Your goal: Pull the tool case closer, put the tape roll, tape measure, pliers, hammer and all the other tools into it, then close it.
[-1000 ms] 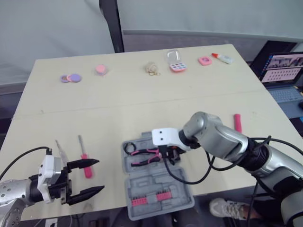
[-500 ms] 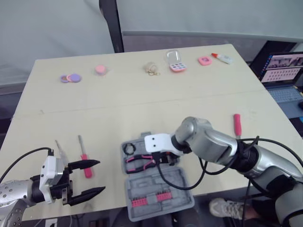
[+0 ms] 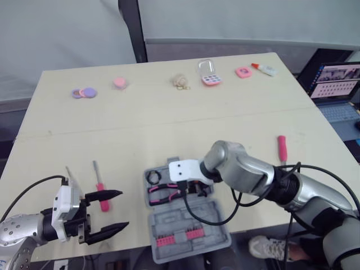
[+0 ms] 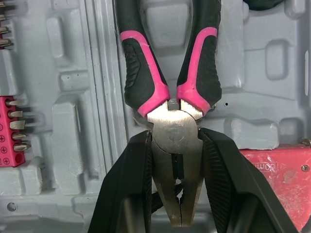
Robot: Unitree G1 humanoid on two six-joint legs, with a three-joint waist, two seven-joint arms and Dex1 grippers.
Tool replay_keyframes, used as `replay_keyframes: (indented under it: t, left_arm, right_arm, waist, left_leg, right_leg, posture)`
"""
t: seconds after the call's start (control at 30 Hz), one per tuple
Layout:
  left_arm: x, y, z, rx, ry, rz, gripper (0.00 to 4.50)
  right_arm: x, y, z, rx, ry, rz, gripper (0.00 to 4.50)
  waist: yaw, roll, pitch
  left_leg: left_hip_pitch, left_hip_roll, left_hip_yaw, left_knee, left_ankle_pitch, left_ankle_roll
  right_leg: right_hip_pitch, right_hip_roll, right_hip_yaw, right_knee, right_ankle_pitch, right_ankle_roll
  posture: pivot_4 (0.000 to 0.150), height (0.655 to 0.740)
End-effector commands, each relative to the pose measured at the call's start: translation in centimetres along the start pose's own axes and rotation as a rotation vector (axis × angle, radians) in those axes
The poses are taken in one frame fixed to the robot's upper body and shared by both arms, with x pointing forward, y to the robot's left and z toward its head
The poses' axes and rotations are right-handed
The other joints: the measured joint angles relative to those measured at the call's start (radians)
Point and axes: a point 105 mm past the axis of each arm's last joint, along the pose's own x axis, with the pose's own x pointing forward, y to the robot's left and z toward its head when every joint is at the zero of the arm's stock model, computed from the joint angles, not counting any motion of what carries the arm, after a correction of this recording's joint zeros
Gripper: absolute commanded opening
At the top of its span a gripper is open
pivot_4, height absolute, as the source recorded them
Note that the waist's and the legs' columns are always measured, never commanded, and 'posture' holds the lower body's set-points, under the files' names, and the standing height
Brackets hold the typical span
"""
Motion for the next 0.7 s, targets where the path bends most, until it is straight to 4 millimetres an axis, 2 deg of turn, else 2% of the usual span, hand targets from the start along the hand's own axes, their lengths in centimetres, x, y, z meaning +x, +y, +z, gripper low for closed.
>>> replay_keyframes:
  t: [0.03,0.3,0.53,0.7]
  left_arm:
    - [0.2,-0.2,0.3,0.021,-0.006,-0.006,4.50]
    - [0.3,-0.2,0.3,0.021,-0.007,-0.013,4.50]
    - [0.5,0.1,0.3,0.025,-0.006,-0.018,4.50]
    - [0.8,0.6,0.4,0.039,-0.005,-0.029,4.50]
  right_arm:
    - [-0.5,-0.2,0.8,-0.041,-0.012,-0.025,0.96]
    - [-0.5,0.0,0.9,-0.037,-0.013,-0.013,0.96]
    - [-0.8,0.2,1.1,-0.033,-0.023,0.001,4.42]
    - [-2.3,-0.3,1.6,-0.019,-0.071,-0.007,4.47]
  waist:
    - [0.000,0.000,0.000]
    - [0.000,0.000,0.000]
    - [0.000,0.000,0.000]
    - [0.000,0.000,0.000]
  left_leg:
    - [0.000,0.000,0.000,0.000,0.000,0.000]
    - [0.000,0.000,0.000,0.000,0.000,0.000]
    - [0.000,0.000,0.000,0.000,0.000,0.000]
    - [0.000,0.000,0.000,0.000,0.000,0.000]
  right_leg:
    - [0.000,0.000,0.000,0.000,0.000,0.000]
    - [0.000,0.000,0.000,0.000,0.000,0.000]
    - [0.000,0.000,0.000,0.000,0.000,0.000]
    - [0.000,0.000,0.000,0.000,0.000,0.000]
  posture:
    - [0.150,0.7400]
    - [0.150,0.7400]
    - [0.150,0.7400]
    - [0.150,0.7400]
